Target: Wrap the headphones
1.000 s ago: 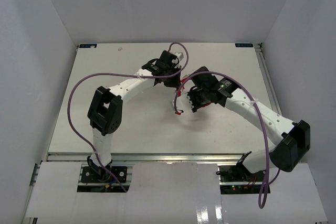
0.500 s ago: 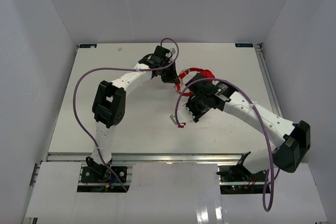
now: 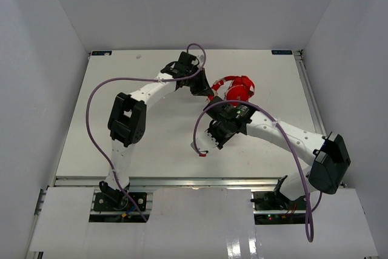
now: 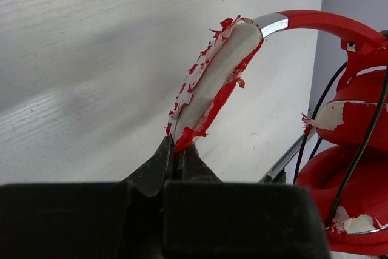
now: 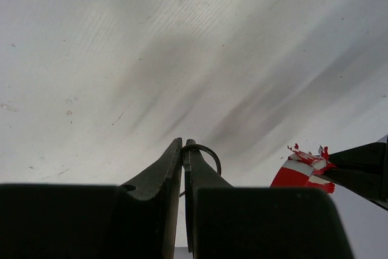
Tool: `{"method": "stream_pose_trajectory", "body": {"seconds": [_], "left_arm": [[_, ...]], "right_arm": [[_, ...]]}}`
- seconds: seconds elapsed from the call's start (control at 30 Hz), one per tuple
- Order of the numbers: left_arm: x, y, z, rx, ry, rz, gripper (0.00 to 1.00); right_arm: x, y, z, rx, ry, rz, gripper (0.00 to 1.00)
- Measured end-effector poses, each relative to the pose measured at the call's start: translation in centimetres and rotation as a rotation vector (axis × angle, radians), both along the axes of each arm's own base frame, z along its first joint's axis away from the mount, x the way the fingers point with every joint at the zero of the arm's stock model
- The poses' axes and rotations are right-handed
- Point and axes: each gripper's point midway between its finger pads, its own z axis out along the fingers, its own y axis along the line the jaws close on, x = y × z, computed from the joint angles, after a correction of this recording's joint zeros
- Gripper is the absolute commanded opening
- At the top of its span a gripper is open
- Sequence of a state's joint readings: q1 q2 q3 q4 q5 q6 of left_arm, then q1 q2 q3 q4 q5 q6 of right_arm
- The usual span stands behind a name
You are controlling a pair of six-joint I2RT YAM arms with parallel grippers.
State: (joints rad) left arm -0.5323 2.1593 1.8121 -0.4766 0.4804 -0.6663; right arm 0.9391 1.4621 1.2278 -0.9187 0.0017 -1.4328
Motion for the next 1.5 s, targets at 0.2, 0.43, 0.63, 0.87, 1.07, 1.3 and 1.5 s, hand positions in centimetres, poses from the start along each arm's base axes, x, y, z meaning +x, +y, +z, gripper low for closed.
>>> {"method": "stream_pose_trajectory", "body": {"seconds": [0.2, 0.43, 0.63, 0.87, 1.07, 1.3, 1.5], "left_arm": [[-0.2, 0.2, -1.0, 0.008, 0.003, -0.003, 0.00], [-1.4, 1.3, -4.2, 0.101, 0.025, -0.026, 0.00], [-1.8, 1.4, -5.9, 0.179, 0.016, -0.067, 0.00], [-2.6, 0.6, -8.0, 0.256, -0.006, -0.164, 0.00], [-4.5, -0.1, -8.5, 0.288, -0.032, -0.264, 0.00], [-5.8, 0.6, -9.8, 0.322, -0.037, -0.342, 0.00], [-5.9, 0.9, -9.8, 0.334, -0.051, -0.356, 0.00]], "right_arm": [[1.7, 1.5, 2.1, 0.040, -0.060, -0.032, 0.08], [4.5, 2.7, 5.5, 0.087, -0.176, -0.074, 0.08], [5.5, 1.5, 4.7, 0.020, -0.241, -0.080, 0.08], [6.1, 0.2, 1.9, -0.067, -0.293, -0.056, 0.08], [6.9, 0.4, 1.2, -0.077, -0.345, -0.024, 0.08], [6.6, 0.2, -0.7, -0.077, -0.313, 0.012, 0.08], [5.8, 0.5, -2.7, 0.001, -0.215, 0.008, 0.09]]}}
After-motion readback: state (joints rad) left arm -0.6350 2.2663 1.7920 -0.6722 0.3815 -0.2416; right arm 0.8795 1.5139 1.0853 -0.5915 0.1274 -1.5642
